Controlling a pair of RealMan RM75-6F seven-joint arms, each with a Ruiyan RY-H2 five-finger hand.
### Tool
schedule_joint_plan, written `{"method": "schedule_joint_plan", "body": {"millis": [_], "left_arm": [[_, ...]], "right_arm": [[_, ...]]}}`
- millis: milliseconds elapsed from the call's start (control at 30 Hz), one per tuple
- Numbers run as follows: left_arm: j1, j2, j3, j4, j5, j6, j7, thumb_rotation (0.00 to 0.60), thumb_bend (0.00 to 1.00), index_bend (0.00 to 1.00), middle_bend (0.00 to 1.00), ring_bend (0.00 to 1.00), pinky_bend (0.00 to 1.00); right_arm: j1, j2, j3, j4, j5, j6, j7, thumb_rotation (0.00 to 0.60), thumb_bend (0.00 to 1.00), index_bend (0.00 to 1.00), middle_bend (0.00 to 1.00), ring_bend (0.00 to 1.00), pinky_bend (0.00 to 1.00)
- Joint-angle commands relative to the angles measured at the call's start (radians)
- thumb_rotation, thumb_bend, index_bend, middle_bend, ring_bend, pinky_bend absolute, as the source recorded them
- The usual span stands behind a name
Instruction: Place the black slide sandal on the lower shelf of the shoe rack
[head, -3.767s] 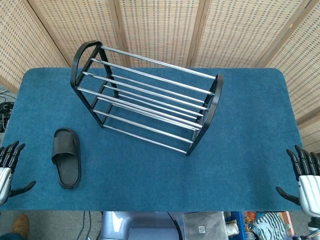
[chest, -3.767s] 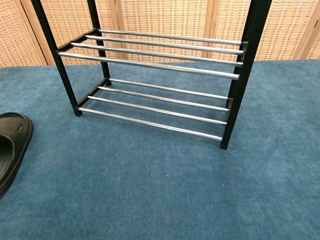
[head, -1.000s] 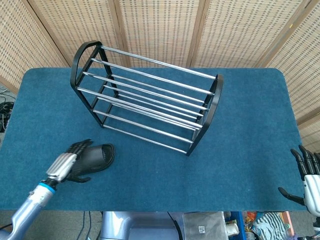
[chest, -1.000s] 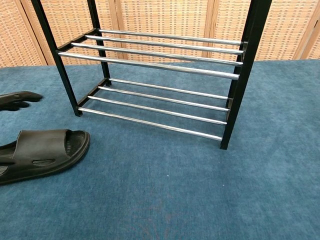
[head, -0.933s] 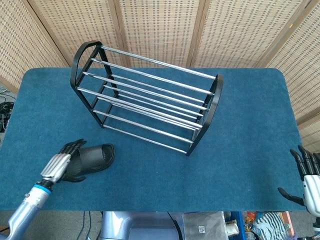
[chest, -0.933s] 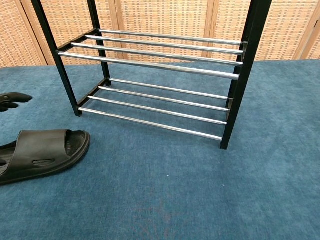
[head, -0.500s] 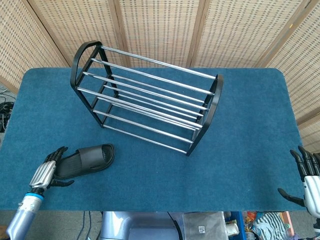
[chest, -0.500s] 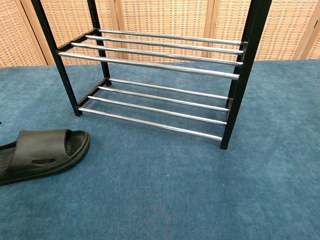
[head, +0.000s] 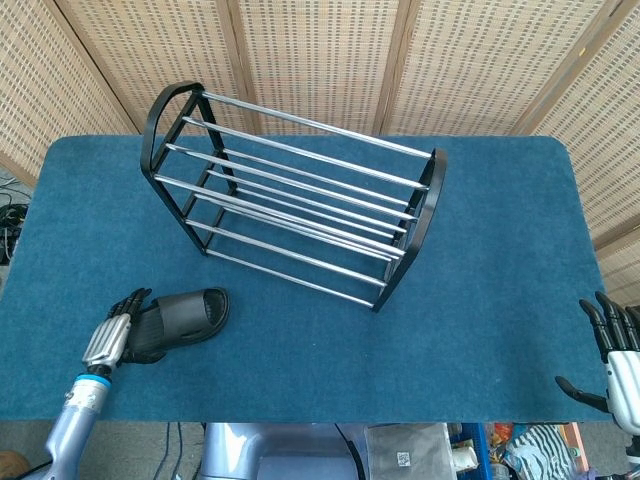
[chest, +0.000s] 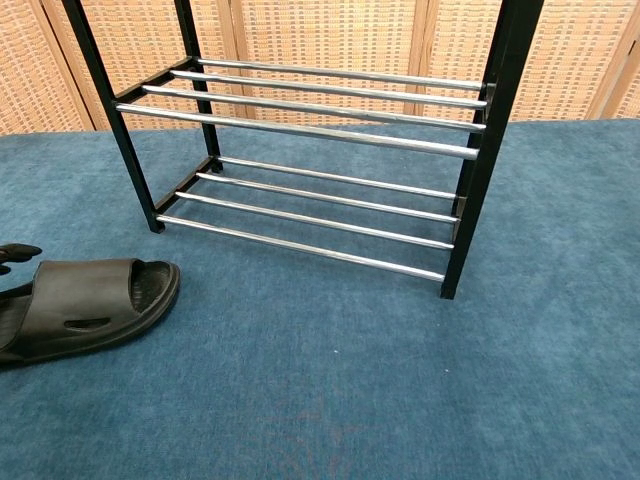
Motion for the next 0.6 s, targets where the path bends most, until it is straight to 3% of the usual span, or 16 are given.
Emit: {"method": "schedule_joint_plan", "body": {"millis": [33,267,433,500,600], "left_arm": [[-0.016,-0.028,-0.008,0.008,-0.047,-0.012,0.055,0.600,0.15,0.00,0.00,0.00,0.00],[-0.019,-0.077,-0.012,0.039,-0.070,0.011,0.102,0.600,0.15,0.00,0.00,0.00,0.01],[-0.016,-0.107,-0.021,0.061,-0.075,0.030,0.105,0.600,0.16,0.00,0.01,0.00,0.15],[-0.017,-0.118,-0.022,0.071,-0.078,0.027,0.109,0.600,0.22,0.02,0.10,0.07,0.27],[-0.017,-0.125,-0.022,0.078,-0.070,0.024,0.098,0.600,0.39,0.18,0.28,0.23,0.41]], "right_arm": [[0.000,0.000,0.001,0.000,0.003,0.001,0.000,0.600,0.00,0.00,0.00,0.00,0.00],[0.000,0.002,0.003,0.001,0.007,0.000,0.008,0.600,0.00,0.00,0.00,0.00,0.00],[0.001,0.003,0.001,0.000,0.004,-0.001,0.009,0.600,0.00,0.00,0.00,0.00,0.00],[0.001,0.004,0.001,0.001,0.004,-0.002,0.010,0.600,0.00,0.00,0.00,0.00,0.00],[0.000,0.004,0.001,0.001,0.003,0.000,0.012,0.600,0.00,0.00,0.00,0.00,0.00]]}}
